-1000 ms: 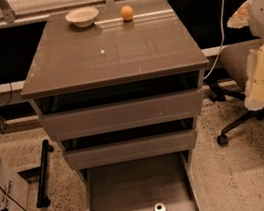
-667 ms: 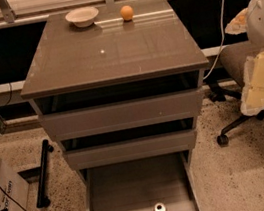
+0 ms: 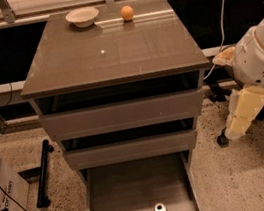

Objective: Pick coke can from bottom drawer and place on counter

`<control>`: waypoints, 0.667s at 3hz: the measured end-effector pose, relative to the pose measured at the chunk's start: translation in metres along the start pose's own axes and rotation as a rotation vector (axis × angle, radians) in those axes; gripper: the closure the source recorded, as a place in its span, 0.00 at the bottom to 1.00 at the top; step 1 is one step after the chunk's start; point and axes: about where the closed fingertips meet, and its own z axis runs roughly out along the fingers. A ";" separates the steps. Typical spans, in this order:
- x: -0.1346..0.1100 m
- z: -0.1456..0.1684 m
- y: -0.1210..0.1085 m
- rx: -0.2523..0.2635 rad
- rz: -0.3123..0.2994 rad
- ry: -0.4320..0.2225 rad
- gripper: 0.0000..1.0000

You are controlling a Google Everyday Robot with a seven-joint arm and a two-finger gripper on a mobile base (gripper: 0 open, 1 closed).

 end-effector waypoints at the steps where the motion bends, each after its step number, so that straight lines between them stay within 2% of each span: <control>1: 0.020 0.058 0.004 -0.044 0.018 -0.099 0.00; 2: 0.035 0.101 0.005 -0.085 0.038 -0.162 0.00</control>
Offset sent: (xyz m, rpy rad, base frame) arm 0.0250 -0.0069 -0.1502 0.2608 0.0703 0.0278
